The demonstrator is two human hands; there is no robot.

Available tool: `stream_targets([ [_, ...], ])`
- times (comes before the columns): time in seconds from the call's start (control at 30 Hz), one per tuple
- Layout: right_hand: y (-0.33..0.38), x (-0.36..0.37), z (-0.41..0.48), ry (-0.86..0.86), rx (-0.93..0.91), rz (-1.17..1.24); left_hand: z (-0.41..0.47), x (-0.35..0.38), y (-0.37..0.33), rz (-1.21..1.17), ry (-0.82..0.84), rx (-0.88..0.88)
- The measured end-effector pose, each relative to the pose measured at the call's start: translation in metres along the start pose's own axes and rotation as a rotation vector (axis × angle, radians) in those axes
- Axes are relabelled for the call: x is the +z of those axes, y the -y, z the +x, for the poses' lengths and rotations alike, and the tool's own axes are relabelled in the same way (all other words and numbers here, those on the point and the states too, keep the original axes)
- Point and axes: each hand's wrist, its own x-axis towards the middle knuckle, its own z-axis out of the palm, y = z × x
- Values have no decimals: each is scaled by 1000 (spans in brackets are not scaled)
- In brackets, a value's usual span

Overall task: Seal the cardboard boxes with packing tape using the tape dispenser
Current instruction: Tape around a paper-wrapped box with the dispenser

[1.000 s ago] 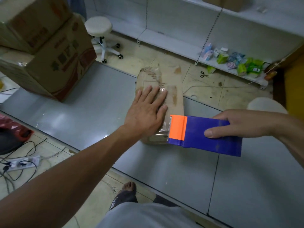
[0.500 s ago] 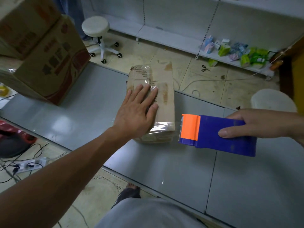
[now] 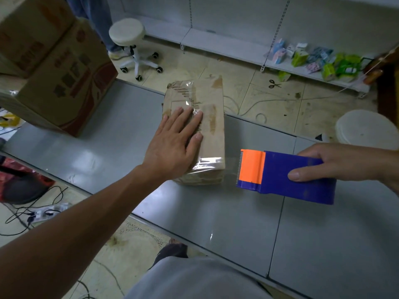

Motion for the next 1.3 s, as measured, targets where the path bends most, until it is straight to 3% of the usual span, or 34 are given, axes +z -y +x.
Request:
stream_targets([
  [0.23, 23, -1, 8, -85, 108, -97, -1, 0, 1, -14, 8, -2],
  [0.57, 83, 19, 10, -324, 334, -483, 4, 4, -2, 9, 42, 29],
  [0.67, 76, 11, 7, -501, 506, -889, 2, -1, 4, 16, 13, 45],
  [0.7, 63, 4, -3, -555, 609, -893, -1, -4, 10, 2, -6, 57],
  [0.77, 40, -8, -26, -692, 782, -681, -9, -10, 28, -60, -41, 27],
  [0.83, 27, 14, -35, -870, 661, -344, -10, -12, 38, -129, -16, 21],
  [0.9, 22, 61, -12, -1049, 491, -285, -8, -14, 36, -116, 3, 59],
  [0.97, 19, 114, 23, -1033, 452, -436, -4, -16, 28, -74, 27, 139],
  [1.03, 12, 145, 51, -1026, 438, -399, -2, -14, 21, -34, 72, 190],
  [1.17, -10, 174, 75, -1000, 423, -374, 1, -12, 14, 1, 112, 231],
  [1.3, -18, 187, 81, -1057, 346, -385, 5, -13, 15, -109, 100, 221],
])
